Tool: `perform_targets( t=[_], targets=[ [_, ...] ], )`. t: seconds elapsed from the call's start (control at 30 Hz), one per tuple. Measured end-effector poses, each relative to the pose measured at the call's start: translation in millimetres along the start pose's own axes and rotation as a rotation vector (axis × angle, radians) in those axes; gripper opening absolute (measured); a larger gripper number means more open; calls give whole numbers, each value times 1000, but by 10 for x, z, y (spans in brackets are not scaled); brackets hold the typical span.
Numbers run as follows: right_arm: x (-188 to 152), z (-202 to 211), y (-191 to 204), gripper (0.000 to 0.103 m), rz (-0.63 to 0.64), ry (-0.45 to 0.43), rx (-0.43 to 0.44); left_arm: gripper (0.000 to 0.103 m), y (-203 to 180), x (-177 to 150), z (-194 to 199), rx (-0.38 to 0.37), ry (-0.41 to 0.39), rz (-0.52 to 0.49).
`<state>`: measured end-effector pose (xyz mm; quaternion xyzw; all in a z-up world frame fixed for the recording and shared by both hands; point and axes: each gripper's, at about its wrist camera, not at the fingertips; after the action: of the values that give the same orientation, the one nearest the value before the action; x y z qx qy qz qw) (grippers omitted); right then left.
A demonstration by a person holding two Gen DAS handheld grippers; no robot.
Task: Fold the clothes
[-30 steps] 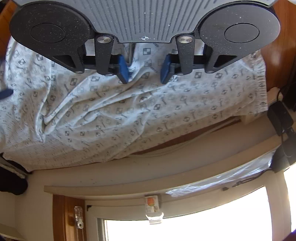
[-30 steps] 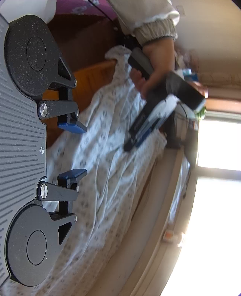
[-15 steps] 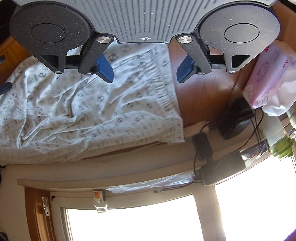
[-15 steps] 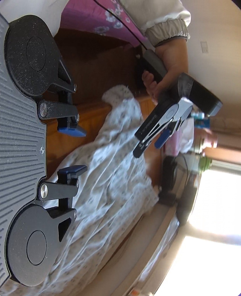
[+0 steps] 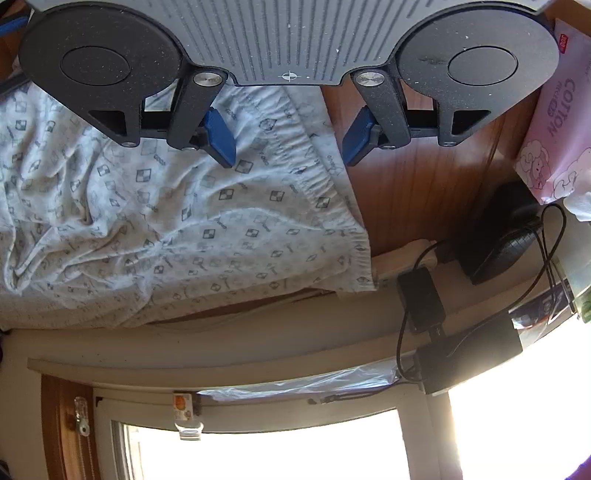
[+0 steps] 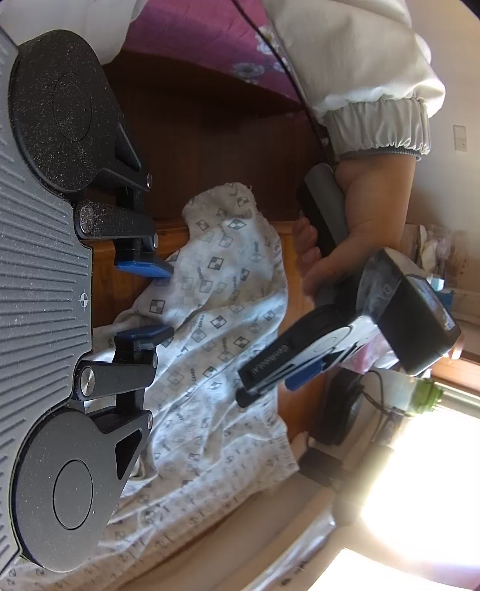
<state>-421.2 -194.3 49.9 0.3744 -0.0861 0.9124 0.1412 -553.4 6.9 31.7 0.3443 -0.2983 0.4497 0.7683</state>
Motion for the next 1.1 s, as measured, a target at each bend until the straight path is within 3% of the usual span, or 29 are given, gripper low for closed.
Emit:
perform_targets(
  t=[0.03, 0.07, 0.37, 0.5, 0.7, 0.97, 1.1],
  targets=[
    [-7, -10, -40, 11, -16, 0, 11, 68, 5, 14, -25, 3, 4, 2],
    [-13, -10, -73, 5, -30, -1, 21, 68, 11, 26, -45, 3, 6, 4],
    [191, 617, -21, 2, -107, -155, 261, 68, 47, 84, -61, 48, 14, -7],
    [240, 711, -19, 2, -77, -151, 200, 68, 35, 127, -43, 55, -6, -15],
    [213, 807, 42, 2, -71, -152, 178, 68, -3, 146, -178, 65, 12, -22],
    [381, 1075, 276, 2, -67, -167, 250, 69, -2, 152, -232, 65, 7, -3],
    [402, 1092, 332, 3, -82, -150, 243, 69, 13, 102, -232, 63, -10, 32]
  ],
)
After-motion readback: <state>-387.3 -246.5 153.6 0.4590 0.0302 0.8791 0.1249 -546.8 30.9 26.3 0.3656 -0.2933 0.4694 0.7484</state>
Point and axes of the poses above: each gripper's, at about its wrist camera, not at the fingertips, and z roughly against the way its jaws point, y to its left, x to its top, and after that the axes turned 11 degrees about x, right-handed
